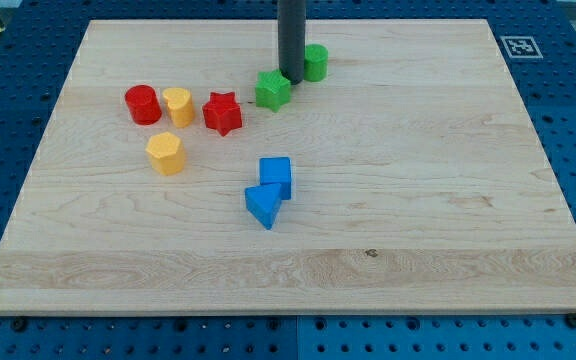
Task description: Move the green star closer to the blue cube to the blue cube
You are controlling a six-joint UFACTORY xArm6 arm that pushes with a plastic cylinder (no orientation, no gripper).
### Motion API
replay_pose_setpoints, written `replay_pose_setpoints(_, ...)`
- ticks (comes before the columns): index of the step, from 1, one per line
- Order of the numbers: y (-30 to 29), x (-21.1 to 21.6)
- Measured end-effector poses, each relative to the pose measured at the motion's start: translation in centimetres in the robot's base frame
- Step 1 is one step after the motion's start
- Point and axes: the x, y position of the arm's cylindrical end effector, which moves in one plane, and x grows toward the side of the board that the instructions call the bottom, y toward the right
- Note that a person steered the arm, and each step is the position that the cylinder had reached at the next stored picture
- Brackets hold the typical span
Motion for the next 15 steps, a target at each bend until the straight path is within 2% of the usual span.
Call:
replay_pose_setpoints(2, -0.5, 2.4)
replay_pose_setpoints(4, -1.8, -3.6)
replay_pose_setpoints(5, -4.2, -3.4)
replay_pose_setpoints(9, -4.2, 5.1)
replay_pose_setpoints(10, -4.2, 5.2)
replay_pose_setpoints(12, -4.2, 8.8)
replay_pose_setpoints(15, -4.2, 9.3)
